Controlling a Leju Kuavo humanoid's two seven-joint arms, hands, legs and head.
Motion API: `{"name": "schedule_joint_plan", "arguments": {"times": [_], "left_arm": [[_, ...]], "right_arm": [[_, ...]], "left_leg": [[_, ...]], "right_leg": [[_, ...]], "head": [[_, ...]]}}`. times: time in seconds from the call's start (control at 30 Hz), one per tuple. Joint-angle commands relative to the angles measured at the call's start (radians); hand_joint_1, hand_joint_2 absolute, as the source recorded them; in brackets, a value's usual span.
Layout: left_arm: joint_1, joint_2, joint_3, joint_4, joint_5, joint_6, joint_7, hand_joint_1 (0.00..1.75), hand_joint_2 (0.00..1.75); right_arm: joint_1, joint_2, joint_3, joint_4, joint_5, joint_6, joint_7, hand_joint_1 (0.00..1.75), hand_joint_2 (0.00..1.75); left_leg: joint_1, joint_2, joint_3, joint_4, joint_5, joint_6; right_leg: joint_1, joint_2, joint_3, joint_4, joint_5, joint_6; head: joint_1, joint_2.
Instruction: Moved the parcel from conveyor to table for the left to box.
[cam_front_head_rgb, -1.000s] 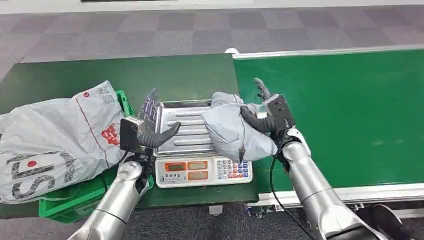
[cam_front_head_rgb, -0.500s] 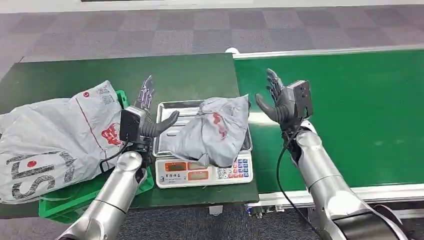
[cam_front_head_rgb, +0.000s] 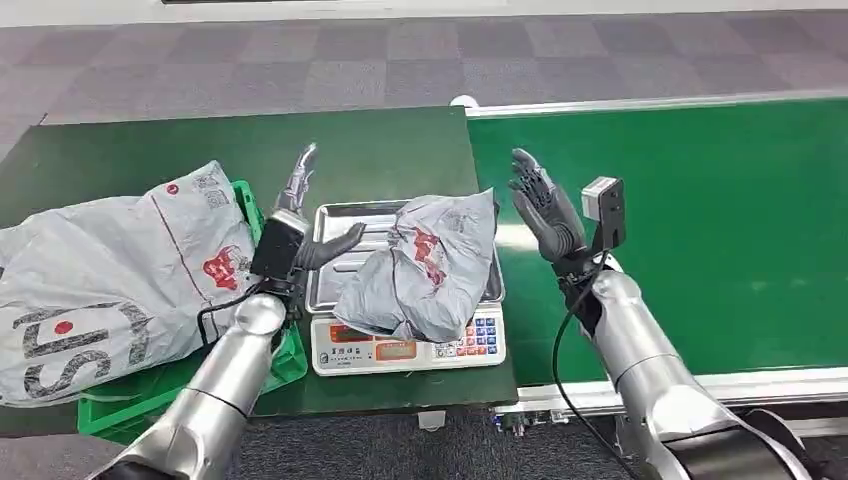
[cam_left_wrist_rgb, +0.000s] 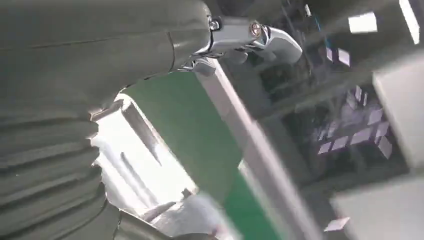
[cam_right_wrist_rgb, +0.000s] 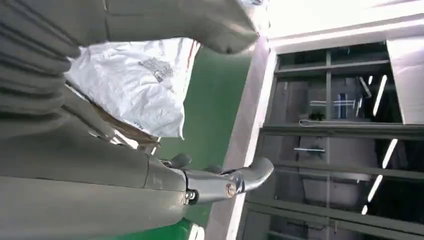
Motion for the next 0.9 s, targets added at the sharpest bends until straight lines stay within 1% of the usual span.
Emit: {"name": "schedule_joint_plan", "arguments": {"times": [0.03, 0.07, 0.1, 0.13, 0.17, 0.2, 0.23, 0.27, 0.3, 0.37, 0.43, 0.47, 0.5, 0.53, 0.57, 0.6, 0.67, 0.7, 0.8, 0.9], "left_arm": [[-0.238, 0.089, -0.341, 0.409, -0.302, -0.156, -0.042, 0.0, 1.75], [-0.256, 0.088, -0.383, 0.424, -0.347, -0.17, -0.068, 0.0, 1.75], [-0.277, 0.084, -0.433, 0.446, -0.398, -0.194, -0.089, 0.0, 1.75], [-0.285, 0.075, -0.443, 0.459, -0.415, -0.192, -0.091, 0.0, 1.75], [-0.292, 0.078, -0.481, 0.463, -0.45, -0.212, -0.1, 0.0, 1.75], [-0.298, 0.084, -0.514, 0.463, -0.478, -0.229, -0.115, 0.0, 1.75], [-0.297, 0.087, -0.527, 0.461, -0.488, -0.234, -0.126, 0.0, 1.75], [-0.295, 0.089, -0.533, 0.458, -0.49, -0.236, -0.134, 0.0, 1.75], [-0.294, 0.095, -0.565, 0.448, -0.504, -0.259, -0.165, 0.0, 1.75], [-0.29, 0.092, -0.566, 0.446, -0.503, -0.257, -0.165, 0.0, 1.75], [-0.284, 0.095, -0.616, 0.415, -0.525, -0.257, -0.185, 0.0, 1.75], [-0.281, 0.093, -0.622, 0.405, -0.517, -0.263, -0.185, 0.0, 1.75], [-0.279, 0.09, -0.635, 0.395, -0.504, -0.292, -0.185, 0.03, 1.75], [-0.278, 0.086, -0.643, 0.394, -0.499, -0.303, -0.185, 0.23, 1.75], [-0.274, 0.084, -0.652, 0.394, -0.495, -0.306, -0.185, 1.75, 1.75], [-0.274, 0.084, -0.659, 0.396, -0.494, -0.309, -0.185, 1.75, 1.75], [-0.275, 0.093, -0.676, 0.4, -0.487, -0.298, -0.184, 1.75, 1.75], [-0.277, 0.095, -0.677, 0.399, -0.484, -0.293, -0.183, 1.75, 1.75], [-0.284, 0.108, -0.665, 0.378, -0.46, -0.267, -0.175, 1.75, 1.75], [-0.3, 0.144, -0.639, 0.297, -0.421, -0.206, -0.132, 1.75, 1.75]], "right_arm": [[-0.036, -0.013, -0.07, 0.099, -0.037, 0.01, 0.005, 0.0, 0.0], [-0.023, -0.017, -0.086, 0.089, -0.044, 0.002, 0.0, 0.0, 1.75], [0.01, -0.026, -0.108, 0.053, -0.056, 0.004, -0.01, 0.0, 1.75], [0.045, -0.039, -0.119, 0.019, -0.057, 0.014, -0.012, 0.0, 1.75], [0.061, -0.041, -0.131, 0.003, -0.059, 0.008, -0.011, 0.0, 1.75], [0.083, -0.047, -0.143, -0.02, -0.061, 0.005, -0.005, 0.0, 1.75], [0.093, -0.053, -0.145, -0.028, -0.06, 0.009, -0.004, 0.0, 1.75], [0.098, -0.056, -0.147, -0.032, -0.061, 0.014, -0.001, 0.0, 1.75], [0.101, -0.056, -0.156, -0.035, -0.062, 0.012, 0.009, 0.0, 1.75], [0.101, -0.056, -0.156, -0.034, -0.063, 0.013, 0.01, 0.0, 1.75], [0.1, -0.052, -0.168, -0.025, -0.077, 0.02, 0.024, 0.0, 1.75], [0.103, -0.053, -0.17, -0.027, -0.081, 0.023, 0.027, 0.0, 1.75], [0.106, -0.055, -0.169, -0.026, -0.083, 0.026, 0.033, 0.0, 1.75], [0.108, -0.057, -0.17, -0.023, -0.084, 0.022, 0.037, 0.0, 1.75], [0.113, -0.061, -0.171, -0.02, -0.089, 0.023, 0.041, 0.0, 1.75], [0.118, -0.065, -0.169, -0.02, -0.089, 0.024, 0.04, 0.0, 1.75], [0.141, -0.076, -0.167, -0.028, -0.096, 0.023, 0.04, 0.0, 1.75], [0.15, -0.08, -0.168, -0.031, -0.098, 0.025, 0.037, 0.0, 1.75], [0.166, -0.086, -0.165, -0.041, -0.103, 0.029, 0.035, 0.0, 1.75], [0.167, -0.09, -0.163, -0.033, -0.117, 0.03, 0.045, 0.0, 1.75]], "left_leg": [[0.0, -0.007, 0.0, 0.0, 0.001, 0.001], [0.0, -0.009, 0.0, -0.001, 0.002, 0.001], [0.0, -0.005, 0.0, 0.001, 0.0, 0.001], [0.0, -0.007, 0.0, 0.0, 0.001, 0.001], [0.001, -0.008, 0.001, 0.0, 0.001, 0.001], [0.001, -0.006, 0.001, 0.001, 0.0, 0.001], [0.001, -0.01, 0.003, -0.001, 0.001, 0.002], [0.0, -0.006, 0.001, 0.0, 0.0, 0.001], [0.0, -0.008, 0.001, 0.0, 0.001, 0.001], [0.0, -0.004, 0.0, 0.001, 0.0, 0.001], [0.0, -0.003, 0.0, 0.001, 0.0, 0.001], [0.0, -0.004, 0.0, 0.001, 0.0, 0.002], [0.0, -0.003, 0.001, 0.001, 0.0, 0.002], [0.0, -0.006, 0.001, 0.0, 0.0, 0.002], [0.0, -0.004, 0.0, 0.001, 0.0, 0.001], [0.0, -0.007, 0.002, -0.002, 0.001, 0.002], [0.0, -0.005, 0.001, 0.0, 0.0, 0.002], [0.0, -0.006, 0.002, -0.001, 0.0, 0.002], [0.0, -0.004, 0.002, 0.0, 0.0, 0.002], [-0.001, -0.004, 0.001, 0.0, 0.0, 0.002]], "right_leg": [[0.0, -0.003, 0.001, 0.0, 0.0, 0.0], [0.0, -0.003, 0.003, -0.001, 0.0, 0.0], [0.0, -0.002, 0.001, 0.0, 0.0, 0.0], [0.0, -0.003, 0.002, -0.001, 0.0, 0.0], [0.0, -0.004, 0.003, -0.001, 0.0, 0.001], [0.0, -0.003, 0.002, -0.001, 0.0, 0.001], [0.0, -0.004, 0.005, -0.003, 0.0, 0.001], [0.0, -0.003, 0.003, -0.001, 0.0, 0.001], [0.0, -0.004, 0.004, -0.002, 0.0, 0.001], [-0.001, -0.001, 0.002, 0.0, 0.0, 0.001], [-0.001, 0.0, 0.001, 0.0, 0.0, 0.001], [-0.001, 0.0, 0.001, 0.0, 0.0, 0.0], [-0.001, 0.001, 0.001, 0.0, 0.0, 0.0], [-0.001, 0.0, 0.003, -0.001, 0.0, 0.0], [0.0, -0.001, 0.002, -0.001, 0.0, 0.001], [-0.001, -0.001, 0.004, -0.003, 0.001, 0.0], [0.0, -0.001, 0.002, -0.001, 0.0, 0.001], [-0.001, -0.001, 0.004, -0.002, 0.0, 0.001], [0.0, 0.0, 0.004, -0.002, 0.0, 0.001], [-0.001, 0.0, 0.003, -0.001, 0.0, 0.001]], "head": [[0.0, 0.0], [0.0, 0.0], [0.0, 0.0], [0.001, 0.0], [0.0, 0.0], [0.0, 0.0], [0.001, 0.0], [0.0, 0.0], [0.0, 0.0], [0.0, 0.0], [0.001, 0.0], [0.0, 0.0], [0.0, 0.0], [0.0, 0.0], [0.0, 0.0], [0.0, 0.0], [0.0, 0.0], [0.0, 0.0], [0.0, 0.0], [0.0, 0.0]]}}
